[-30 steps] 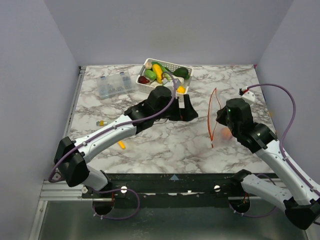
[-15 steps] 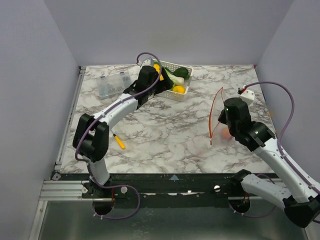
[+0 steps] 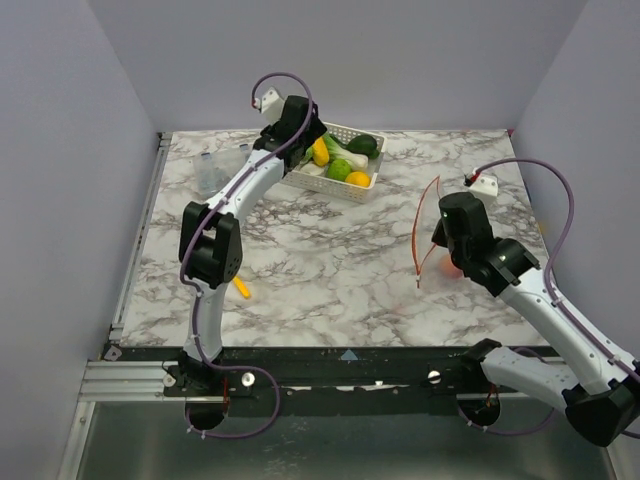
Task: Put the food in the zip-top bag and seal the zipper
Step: Pick up the fake vegetable from the bin.
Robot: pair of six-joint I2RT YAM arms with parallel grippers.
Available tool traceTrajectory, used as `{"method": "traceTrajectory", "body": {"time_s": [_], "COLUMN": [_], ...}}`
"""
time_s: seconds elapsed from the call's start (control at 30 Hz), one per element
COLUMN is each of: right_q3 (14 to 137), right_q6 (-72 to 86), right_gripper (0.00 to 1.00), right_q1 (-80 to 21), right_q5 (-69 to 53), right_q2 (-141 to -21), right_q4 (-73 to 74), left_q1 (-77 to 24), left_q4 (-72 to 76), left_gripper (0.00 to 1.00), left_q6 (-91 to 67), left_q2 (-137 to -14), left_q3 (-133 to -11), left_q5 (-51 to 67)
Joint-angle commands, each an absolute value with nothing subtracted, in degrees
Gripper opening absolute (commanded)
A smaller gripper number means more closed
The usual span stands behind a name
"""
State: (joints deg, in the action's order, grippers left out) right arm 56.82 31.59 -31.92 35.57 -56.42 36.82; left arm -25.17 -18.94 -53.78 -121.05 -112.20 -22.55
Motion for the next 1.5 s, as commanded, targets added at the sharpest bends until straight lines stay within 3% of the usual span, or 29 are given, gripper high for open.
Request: {"method": "traceTrajectory", "body": {"time_s": [0.0,0.1,0.33,0.6,0.87,0.93,1.07,1.47], "right_q3": [56.25,56.10,55.81,55.48,55.75,55.70,55.30,53.24], "right_q6": [30.19,30.24,30.42,30.75,31.00,31.01,31.00,28.49], "right_gripper": [0.01,0.01,0.01,0.01,0.01,0.01,0.01,0.01], "right_q1": [-32.21,-32.20,-32.26,-32.26,-32.25,-32.23,-32.21,-32.21], "right_q5": [36.54,35.75,35.45,35.33,35.12,35.17,35.20,36.18], "right_q2": [-57.30,-57.29,-57.57,-57.74,-57.36,-57.30,-57.49,-56.83], "right_q4": [35.18,34.50,34.19,34.20,34.19,34.24,34.18,35.22], "left_q1": [-21.23,-19.45,-19.16,-19.04,-18.71,-18.72,-18.72,-20.76], "left_q4": [-24.56,-22.14,-25.02,-27.90,-30.90,-30.35,-28.74,-33.60], "left_gripper": [0.80,0.74,0.70,0.68,0.42,0.33,0.28,0.22], "left_q6": [-66.41,-68.72,-67.73,-76.06,-80.78,-78.88,-74.67,-66.81], "left_q2": [-123.36,-126.46,-135.37,-137.27,-138.35,-137.78,-134.35,-113.20], "left_q3": [-111.82,-112.90,-124.79,-124.63,-124.54,-124.52,-123.01,-108.17], "left_q5": [-19.59,-13.29,-11.68,-11.17,-11.08,-11.13,-9.90,-2.66]}}
